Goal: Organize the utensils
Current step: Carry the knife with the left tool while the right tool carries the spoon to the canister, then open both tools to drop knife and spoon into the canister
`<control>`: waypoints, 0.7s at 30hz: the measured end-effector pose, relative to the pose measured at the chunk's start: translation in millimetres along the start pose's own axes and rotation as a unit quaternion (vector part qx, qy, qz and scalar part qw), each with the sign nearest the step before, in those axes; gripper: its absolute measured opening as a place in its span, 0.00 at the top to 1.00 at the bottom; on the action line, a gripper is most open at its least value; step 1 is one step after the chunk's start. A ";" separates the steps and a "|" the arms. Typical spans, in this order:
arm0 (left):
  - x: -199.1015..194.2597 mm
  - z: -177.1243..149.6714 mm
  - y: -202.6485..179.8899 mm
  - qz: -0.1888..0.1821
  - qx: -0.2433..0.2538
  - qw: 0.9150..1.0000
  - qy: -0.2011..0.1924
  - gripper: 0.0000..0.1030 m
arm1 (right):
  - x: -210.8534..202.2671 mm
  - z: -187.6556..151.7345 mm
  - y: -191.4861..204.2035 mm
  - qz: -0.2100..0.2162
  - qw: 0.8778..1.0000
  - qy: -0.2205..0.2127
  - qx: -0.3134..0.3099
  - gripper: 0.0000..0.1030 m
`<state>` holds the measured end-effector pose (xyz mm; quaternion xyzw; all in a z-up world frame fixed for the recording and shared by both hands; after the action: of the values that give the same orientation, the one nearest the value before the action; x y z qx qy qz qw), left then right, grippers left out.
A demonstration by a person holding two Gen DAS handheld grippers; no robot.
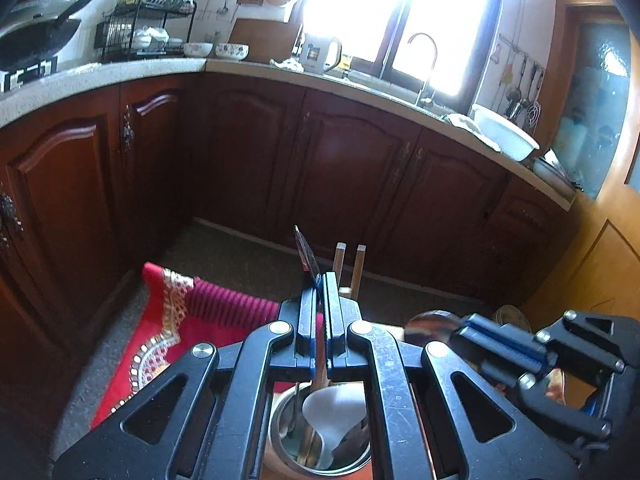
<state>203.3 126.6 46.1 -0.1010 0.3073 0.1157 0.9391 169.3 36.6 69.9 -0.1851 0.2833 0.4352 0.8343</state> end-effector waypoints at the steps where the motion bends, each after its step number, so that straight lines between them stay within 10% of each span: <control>1: 0.9 -2.9 -1.0 0.000 0.000 1.000 0.003 0.99 | 4.8 -3.6 1.3 0.004 1.000 0.005 0.002 0.98; 18: 9.1 -39.8 4.2 -0.002 -0.018 0.998 0.056 0.98 | 37.0 -63.2 -34.9 0.123 0.972 0.026 0.197 0.97; 21: 1.9 -38.9 6.7 -0.004 -0.023 0.998 0.054 0.83 | 28.7 -71.4 -38.8 0.121 0.970 0.019 0.210 0.96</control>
<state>181.4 123.1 13.4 -0.1299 0.3542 0.1131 0.9192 192.5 -6.6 -0.9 0.0212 0.4045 0.4602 0.7900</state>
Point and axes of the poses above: each gripper's, at about its wrist camera, not at the fingertips, and x roughly the way its jaws point, y to its left, z to its top, the point moved 8 cm from there along x, roughly the way its jaws point, and after that the axes turned 14 degrees about z, right-handed, at the moved point
